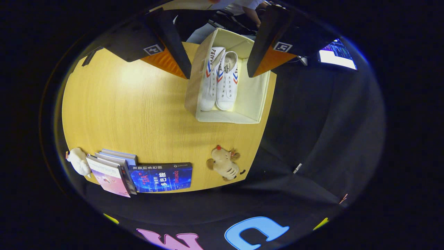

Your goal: Open the storage box then place both shoes into the box .Put the left shoe in first, then the right shoe, with the right side of both shoes facing outward in a uniform manner.

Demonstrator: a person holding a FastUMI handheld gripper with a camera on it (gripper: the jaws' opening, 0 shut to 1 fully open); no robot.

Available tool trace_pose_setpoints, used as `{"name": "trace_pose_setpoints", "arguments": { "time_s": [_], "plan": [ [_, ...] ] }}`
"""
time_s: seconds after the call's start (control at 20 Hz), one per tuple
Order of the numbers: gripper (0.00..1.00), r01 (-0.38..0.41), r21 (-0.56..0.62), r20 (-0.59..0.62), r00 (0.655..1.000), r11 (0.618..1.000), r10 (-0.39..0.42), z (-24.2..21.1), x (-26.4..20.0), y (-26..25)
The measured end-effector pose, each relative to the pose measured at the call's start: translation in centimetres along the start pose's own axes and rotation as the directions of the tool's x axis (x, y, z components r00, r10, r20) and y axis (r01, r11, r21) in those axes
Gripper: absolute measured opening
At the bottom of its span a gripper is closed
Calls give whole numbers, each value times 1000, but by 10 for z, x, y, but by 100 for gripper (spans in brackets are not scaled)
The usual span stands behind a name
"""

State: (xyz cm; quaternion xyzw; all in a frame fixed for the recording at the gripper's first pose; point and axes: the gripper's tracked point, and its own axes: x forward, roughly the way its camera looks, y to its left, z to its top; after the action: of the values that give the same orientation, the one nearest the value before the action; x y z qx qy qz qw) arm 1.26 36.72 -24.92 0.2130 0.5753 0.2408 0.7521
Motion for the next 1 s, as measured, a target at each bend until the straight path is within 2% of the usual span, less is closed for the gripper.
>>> {"name": "trace_pose_setpoints", "arguments": {
  "time_s": [0.25, 0.45, 0.6, 1.0],
  "plan": [
    [99, 58, 10, 144, 988, 998, -59, 27, -49, -54],
    [99, 145, 23, 281, 949, 989, -146, 45, -95, -105],
    [99, 199, 36, 379, 904, 979, -198, 54, -129, -134],
    [98, 387, 7, 589, 743, 922, -316, 54, -213, -189]
  ]
}}
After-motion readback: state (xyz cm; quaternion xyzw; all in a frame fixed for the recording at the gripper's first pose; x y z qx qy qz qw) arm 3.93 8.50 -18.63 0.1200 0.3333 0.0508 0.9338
